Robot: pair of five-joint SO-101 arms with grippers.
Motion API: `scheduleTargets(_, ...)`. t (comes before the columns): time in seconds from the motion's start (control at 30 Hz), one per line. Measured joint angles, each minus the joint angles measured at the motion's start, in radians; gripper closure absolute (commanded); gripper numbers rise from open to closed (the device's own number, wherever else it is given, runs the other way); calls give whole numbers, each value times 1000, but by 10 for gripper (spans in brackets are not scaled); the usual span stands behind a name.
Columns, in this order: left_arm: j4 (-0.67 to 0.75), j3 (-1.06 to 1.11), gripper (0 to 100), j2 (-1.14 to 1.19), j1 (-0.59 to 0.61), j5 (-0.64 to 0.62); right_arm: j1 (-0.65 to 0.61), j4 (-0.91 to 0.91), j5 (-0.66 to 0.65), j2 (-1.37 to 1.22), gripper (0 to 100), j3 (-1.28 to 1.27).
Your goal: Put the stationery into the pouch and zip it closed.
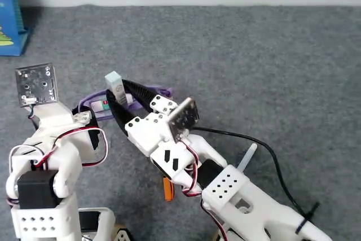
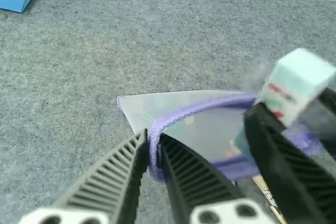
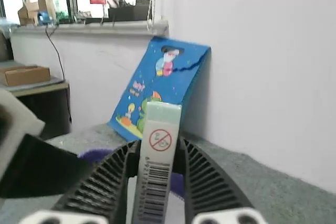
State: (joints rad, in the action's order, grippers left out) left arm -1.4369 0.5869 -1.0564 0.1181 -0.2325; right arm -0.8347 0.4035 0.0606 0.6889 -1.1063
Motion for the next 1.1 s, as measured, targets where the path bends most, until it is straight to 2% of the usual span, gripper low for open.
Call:
scheduleTargets(0.13,0,0,988,0,0,0,0,123,-6,0,991,-41)
scheduleTargets(0.33,0,0,988,0,0,0,0,213,-6,0,991,-98)
scheduleTargets(0.57,-9,0,988,0,-2,0,0,233,-6,0,991,-106)
scheduleTargets(0.77,-18,-17,988,0,-68,0,0,233,-6,0,991,-106)
scheduleTargets(0.97,-18,-44,988,11,-80,0,18,233,-6,0,987,-106)
scheduleTargets(1.1,-18,-52,988,11,-80,0,18,233,-11,0,889,-106)
